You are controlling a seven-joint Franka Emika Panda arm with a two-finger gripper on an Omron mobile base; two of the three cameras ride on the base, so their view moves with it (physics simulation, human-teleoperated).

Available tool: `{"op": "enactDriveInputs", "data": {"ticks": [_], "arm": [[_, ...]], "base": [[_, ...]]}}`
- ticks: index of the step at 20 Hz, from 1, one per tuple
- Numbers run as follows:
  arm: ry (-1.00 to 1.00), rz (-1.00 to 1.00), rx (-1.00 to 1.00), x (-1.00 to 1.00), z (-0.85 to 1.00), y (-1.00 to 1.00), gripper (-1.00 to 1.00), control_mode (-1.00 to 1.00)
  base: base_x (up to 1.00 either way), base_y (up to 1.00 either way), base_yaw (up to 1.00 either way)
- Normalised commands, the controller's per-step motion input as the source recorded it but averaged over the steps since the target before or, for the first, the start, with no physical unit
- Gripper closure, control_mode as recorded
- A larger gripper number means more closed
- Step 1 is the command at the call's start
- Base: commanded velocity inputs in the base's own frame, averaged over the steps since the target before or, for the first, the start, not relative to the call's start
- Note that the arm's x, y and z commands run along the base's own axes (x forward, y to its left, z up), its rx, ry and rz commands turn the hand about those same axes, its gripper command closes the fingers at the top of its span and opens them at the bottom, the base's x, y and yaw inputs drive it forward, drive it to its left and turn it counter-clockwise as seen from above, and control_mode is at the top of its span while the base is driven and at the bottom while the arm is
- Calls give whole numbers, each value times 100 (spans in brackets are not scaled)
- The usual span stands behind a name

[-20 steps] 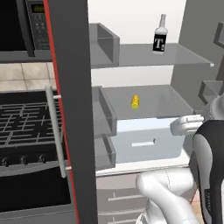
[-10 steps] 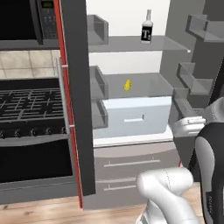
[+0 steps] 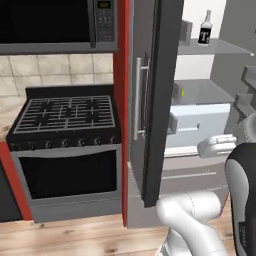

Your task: Place the liquor and beer on the top shelf of the fridge to keep them out of children's reach, and place the corn on lower shelves for easy access.

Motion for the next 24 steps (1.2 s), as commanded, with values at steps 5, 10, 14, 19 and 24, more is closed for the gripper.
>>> {"op": "enactDriveInputs", "data": {"ticks": [5,10,14,19,24], "arm": [[0,0,0,0,0,0,-100,100],[0,0,0,0,0,0,-100,100],[0,0,0,0,0,0,-100,100],[0,0,0,0,0,0,-100,100],[0,0,0,0,0,0,-100,100]], "base": [[3,100,0],[21,100,0],[37,100,0],[47,90,0],[54,79,0]]}}
